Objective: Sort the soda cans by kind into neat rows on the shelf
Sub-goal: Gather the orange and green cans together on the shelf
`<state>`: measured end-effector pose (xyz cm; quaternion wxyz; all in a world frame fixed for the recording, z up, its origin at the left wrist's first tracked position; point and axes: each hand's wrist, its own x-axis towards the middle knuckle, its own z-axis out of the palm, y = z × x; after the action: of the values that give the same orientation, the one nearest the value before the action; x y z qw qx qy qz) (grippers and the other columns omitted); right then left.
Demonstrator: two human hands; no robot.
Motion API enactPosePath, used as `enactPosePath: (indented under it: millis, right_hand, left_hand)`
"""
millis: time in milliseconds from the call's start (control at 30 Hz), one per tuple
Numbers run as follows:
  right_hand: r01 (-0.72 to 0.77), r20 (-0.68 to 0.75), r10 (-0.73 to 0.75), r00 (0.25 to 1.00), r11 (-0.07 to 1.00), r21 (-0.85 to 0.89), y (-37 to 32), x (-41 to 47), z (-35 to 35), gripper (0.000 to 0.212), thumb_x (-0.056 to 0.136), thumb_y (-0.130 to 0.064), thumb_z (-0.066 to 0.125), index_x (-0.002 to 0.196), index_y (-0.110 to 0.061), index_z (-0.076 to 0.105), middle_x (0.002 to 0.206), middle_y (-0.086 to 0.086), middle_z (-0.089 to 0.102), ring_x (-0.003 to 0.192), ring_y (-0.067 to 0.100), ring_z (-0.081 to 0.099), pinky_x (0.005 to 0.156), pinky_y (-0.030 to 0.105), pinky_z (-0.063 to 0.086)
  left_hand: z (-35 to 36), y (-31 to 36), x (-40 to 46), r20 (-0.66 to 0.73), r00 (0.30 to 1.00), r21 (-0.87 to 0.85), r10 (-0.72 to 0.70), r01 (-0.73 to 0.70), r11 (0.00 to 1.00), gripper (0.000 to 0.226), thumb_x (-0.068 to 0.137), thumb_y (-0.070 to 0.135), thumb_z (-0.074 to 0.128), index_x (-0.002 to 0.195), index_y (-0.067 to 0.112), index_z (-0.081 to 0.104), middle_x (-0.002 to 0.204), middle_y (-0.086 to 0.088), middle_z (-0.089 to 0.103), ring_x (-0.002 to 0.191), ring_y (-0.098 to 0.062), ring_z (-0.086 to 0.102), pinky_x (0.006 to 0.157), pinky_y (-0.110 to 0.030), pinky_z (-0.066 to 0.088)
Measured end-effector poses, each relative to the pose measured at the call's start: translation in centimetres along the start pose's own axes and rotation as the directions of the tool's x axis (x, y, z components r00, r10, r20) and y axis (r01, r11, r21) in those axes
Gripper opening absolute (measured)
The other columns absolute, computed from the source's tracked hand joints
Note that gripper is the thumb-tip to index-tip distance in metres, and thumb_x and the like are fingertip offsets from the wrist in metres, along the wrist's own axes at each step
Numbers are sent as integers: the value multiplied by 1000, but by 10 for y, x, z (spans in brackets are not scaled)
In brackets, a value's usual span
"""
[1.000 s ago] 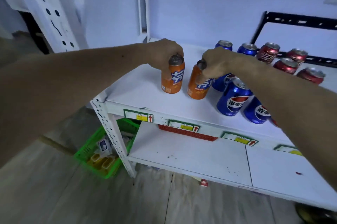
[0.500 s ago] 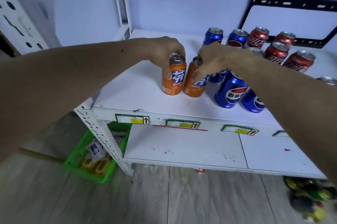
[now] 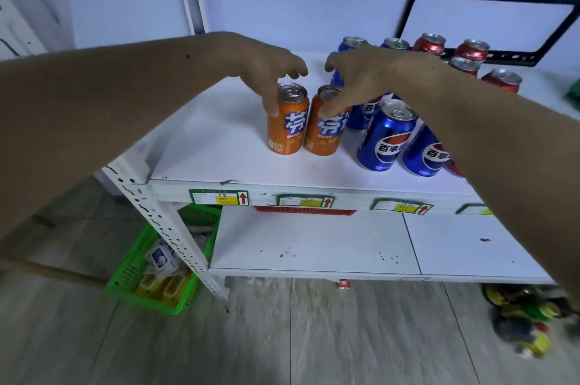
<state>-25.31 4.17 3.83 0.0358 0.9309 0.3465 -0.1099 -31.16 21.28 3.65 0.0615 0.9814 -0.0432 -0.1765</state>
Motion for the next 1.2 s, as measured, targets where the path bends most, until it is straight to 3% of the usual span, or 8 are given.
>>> enactPosePath:
  millis: [200,333,533,667,800,1000,1200]
  right_hand:
    - [-88,-188,91,978,996,22,53,-57,-39,71,75,-59,66,131,-20,50,129,5,57,115,29,53,93,45,47]
    - [-222,-248,200,948,973,-66,117,-103,-46,54,79,-52,64,119,-17,59,118,9,62,106,33,56,86,46,50]
    - [-411,-257,369,893,901,-135,249,-184,-38,55,78,-54,65,123,-23,56,120,5,61,112,33,53,78,41,44]
    - [-480,-236,441,866,866,-142,338,-235,-31,51,75,-53,67,119,-29,56,115,5,60,106,32,56,70,35,37]
    - [-520,-246,476,845,838,-166,418,-270,-29,48,76,-51,67,116,-28,58,105,5,61,95,29,55,67,34,38]
    - [-540,-237,500,833,829,-149,526,-283,-22,50,76,-51,67,121,-29,57,116,5,62,110,31,55,84,43,48]
    - [-549,-234,514,825,828,-117,624,-279,-5,55,77,-56,64,125,-31,54,120,-3,61,113,25,52,80,40,45]
  left_hand:
    - [-54,40,-1,-87,994,135,67,-55,989,57,89,20,64,140,26,40,146,-2,37,126,-21,42,95,-35,38]
    - [-82,103,16,-197,960,178,198,-164,970,46,91,26,60,135,24,47,141,0,45,113,-14,45,87,-32,36]
    - [-103,230,72,-251,880,249,404,-344,905,46,88,30,64,131,20,52,135,1,54,120,-18,50,90,-28,36]
    - [-105,318,117,-287,829,239,480,-423,874,43,87,31,65,128,21,55,131,3,57,121,-18,50,89,-27,36]
    - [-104,398,164,-283,819,215,499,-453,865,43,86,32,65,127,20,56,130,4,58,121,-17,51,92,-30,40]
    - [-97,484,235,-227,822,229,522,-476,849,45,85,27,67,127,15,56,128,0,60,116,-20,54,94,-30,43]
    - [-97,555,305,-158,819,246,552,-508,825,48,83,30,68,128,18,55,128,1,59,117,-20,52,97,-38,44]
